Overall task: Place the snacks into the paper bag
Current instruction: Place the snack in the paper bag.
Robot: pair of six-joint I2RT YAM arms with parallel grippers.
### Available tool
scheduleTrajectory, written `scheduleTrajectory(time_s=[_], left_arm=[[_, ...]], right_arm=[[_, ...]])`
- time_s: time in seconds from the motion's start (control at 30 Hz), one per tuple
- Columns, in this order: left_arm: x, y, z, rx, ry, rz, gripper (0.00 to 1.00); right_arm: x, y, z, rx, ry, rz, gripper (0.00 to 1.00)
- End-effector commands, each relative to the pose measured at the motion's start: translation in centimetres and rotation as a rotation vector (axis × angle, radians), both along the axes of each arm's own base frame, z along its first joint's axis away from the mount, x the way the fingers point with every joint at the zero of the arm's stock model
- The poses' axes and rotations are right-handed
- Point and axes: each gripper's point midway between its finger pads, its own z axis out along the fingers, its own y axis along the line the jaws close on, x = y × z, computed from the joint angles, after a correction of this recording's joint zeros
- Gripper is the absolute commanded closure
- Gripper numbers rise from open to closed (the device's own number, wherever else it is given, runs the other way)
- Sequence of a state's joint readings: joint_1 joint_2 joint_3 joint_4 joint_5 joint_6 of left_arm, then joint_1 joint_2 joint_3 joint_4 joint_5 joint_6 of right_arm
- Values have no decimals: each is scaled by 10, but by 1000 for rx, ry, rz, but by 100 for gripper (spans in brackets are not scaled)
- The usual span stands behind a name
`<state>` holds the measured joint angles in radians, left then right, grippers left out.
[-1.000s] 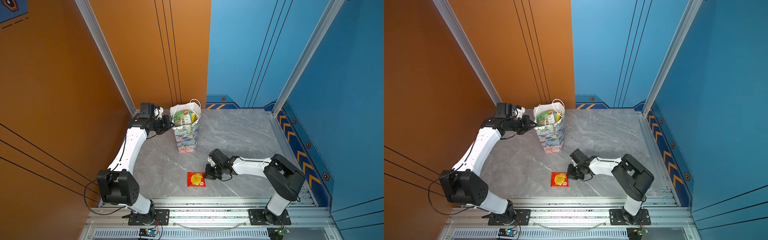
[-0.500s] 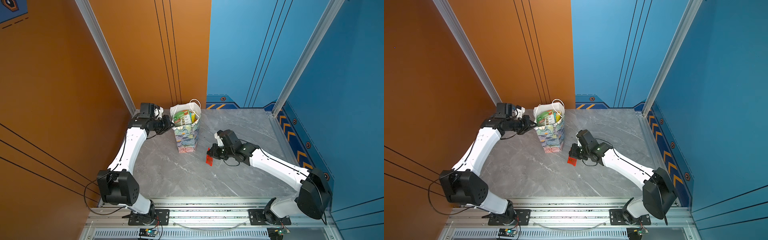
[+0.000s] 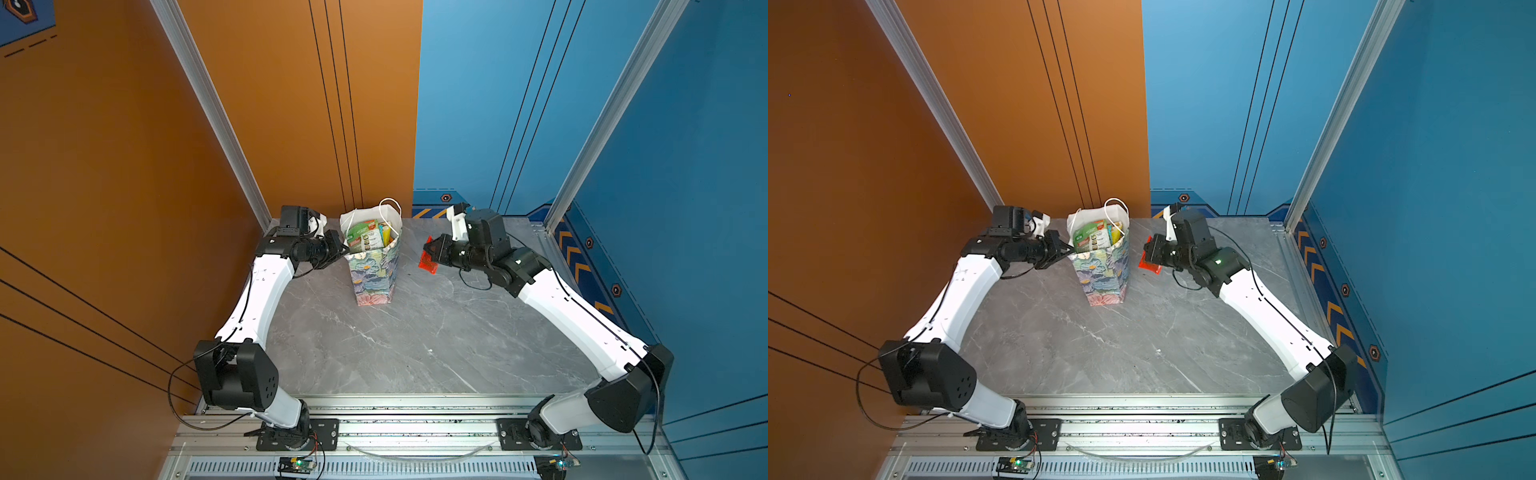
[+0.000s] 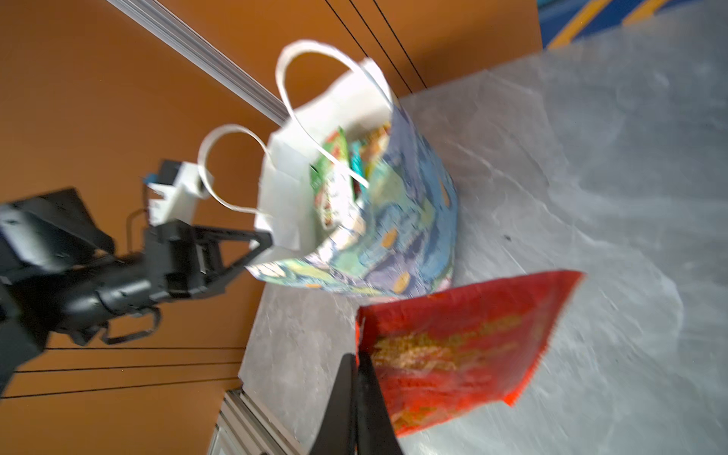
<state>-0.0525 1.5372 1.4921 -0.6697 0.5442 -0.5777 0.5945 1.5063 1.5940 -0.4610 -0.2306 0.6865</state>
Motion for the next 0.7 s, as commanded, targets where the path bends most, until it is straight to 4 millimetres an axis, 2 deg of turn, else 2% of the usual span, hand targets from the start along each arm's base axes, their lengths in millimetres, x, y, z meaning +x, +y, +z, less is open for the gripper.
scheduleTrajectory(time_s=[0.0,0.13,0.27,0.5,0.67], left_arm=[[-5,-9,18,-45,-41,-36,100],[-5,-10,18,-43,-41,-38,100],[-4,-11,20,-44,-45,-39,100],[-2,-12,20,-45,-44,-40,100],[-1,-12,21,-46,-45,-41,100]], right_arm=[[13,8,26,-7,-79,24,100],[20,27,61,53,-141,70,100],[23,48,83,88,-182,116,100],[28,85,92,116,-197,190,100],[36,109,86,128,-187,223,100]])
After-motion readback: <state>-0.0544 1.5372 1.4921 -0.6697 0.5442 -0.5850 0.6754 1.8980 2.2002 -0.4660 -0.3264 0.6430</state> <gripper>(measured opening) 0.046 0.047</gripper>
